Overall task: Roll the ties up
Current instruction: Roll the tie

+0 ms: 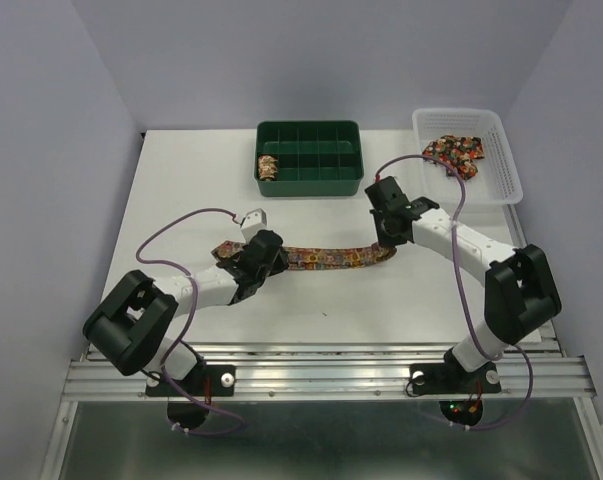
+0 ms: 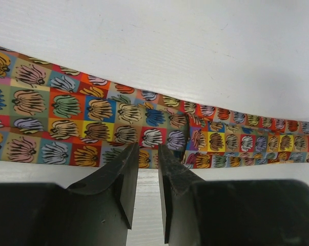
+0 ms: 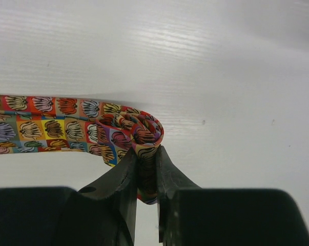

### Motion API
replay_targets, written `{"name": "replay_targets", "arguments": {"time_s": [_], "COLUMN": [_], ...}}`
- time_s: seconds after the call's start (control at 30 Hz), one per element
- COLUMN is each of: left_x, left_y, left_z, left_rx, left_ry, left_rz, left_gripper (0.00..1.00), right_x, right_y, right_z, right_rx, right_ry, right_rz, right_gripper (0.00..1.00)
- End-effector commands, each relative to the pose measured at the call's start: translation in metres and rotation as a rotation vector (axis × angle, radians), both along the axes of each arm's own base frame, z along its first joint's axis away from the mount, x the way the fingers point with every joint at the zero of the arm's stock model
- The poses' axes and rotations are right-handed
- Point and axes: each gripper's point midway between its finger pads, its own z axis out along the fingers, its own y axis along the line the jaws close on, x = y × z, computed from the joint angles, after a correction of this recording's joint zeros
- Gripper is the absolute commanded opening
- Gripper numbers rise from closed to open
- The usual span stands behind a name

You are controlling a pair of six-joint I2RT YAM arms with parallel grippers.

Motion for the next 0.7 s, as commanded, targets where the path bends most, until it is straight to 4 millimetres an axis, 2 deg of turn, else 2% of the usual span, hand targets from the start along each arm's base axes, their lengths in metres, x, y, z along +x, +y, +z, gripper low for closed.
{"name": "replay_targets", "arguments": {"time_s": [0.0,0.07,0.23,0.37,0.67], "left_x": [0.007,0.007,0.008,0.009,0.01], "left_y": [-0.002,-0.002,-0.006,-0.009,-0.014], "left_z": [0.008,0.006,0.003,-0.001,-0.008], "left_rx": [-0.003,0.002,-0.002,0.001,-0.004], "left_ry": [-0.021,-0.016,-0.005,0.007,0.025], "left_rz": [-0.003,-0.004,-0.019,-0.03,-0.04], "left_gripper": [0.33,0.33,0.33,0.32,0.32], "right_x": [0.02,0.025,0.029,0.033,0.024], "right_y": [-0.022,-0.023,-0.042,-0.047,-0.022], "right_z": [0.019,0.021,0.017,0.018,0.003], "right_rx": [-0.163,-0.194,-0.337,-0.413,-0.567], "right_ry": [-0.057,-0.063,-0.04,-0.04,-0.023], "right_rz": [-0.02,-0.005,-0.043,-0.047,0.012], "right_gripper": [0.01,0.01,0.01,0.01,0.01]}}
